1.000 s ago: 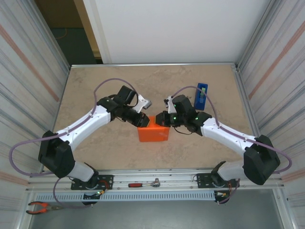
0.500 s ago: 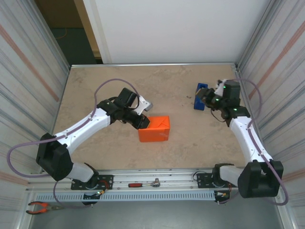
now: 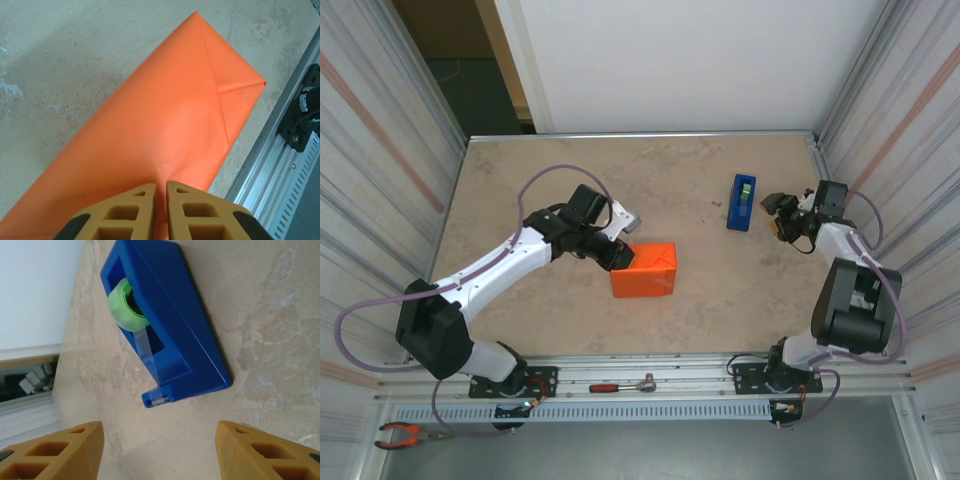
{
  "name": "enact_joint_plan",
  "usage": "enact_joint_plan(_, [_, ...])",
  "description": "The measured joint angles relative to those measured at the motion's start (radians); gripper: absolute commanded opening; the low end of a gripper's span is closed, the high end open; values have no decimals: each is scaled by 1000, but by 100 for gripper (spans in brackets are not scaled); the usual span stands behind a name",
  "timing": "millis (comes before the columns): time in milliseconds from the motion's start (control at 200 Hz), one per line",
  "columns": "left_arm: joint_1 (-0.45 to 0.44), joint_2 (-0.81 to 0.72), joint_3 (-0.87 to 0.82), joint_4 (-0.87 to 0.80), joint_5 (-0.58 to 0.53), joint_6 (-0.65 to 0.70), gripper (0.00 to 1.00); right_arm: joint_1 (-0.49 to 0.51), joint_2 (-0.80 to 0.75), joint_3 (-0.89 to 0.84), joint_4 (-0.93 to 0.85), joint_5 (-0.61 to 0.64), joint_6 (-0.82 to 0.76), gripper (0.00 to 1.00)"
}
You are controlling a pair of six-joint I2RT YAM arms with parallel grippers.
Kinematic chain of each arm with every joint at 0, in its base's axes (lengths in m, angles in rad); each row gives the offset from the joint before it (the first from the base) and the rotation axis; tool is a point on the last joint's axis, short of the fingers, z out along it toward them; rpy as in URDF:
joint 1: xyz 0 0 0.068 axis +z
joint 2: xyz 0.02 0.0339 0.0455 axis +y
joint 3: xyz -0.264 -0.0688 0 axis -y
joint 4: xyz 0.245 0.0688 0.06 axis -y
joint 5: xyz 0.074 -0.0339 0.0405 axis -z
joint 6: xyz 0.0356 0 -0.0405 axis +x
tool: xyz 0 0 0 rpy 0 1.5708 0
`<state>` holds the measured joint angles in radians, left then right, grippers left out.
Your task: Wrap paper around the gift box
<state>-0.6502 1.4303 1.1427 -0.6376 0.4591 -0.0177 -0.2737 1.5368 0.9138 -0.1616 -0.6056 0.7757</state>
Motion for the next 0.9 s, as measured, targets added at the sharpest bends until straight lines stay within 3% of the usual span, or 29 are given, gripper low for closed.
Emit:
enact_joint_plan(291, [0, 0, -3, 5, 0, 0, 13, 29, 164, 113, 64, -63, -23, 43])
enact_joint_plan(496, [0, 0, -4, 7, 0, 0, 13, 78, 232, 141, 92, -70, -26, 42])
enact_joint_plan(897, [0, 2, -4, 8, 0, 0, 12, 83, 254, 130, 140, -67, -25, 42])
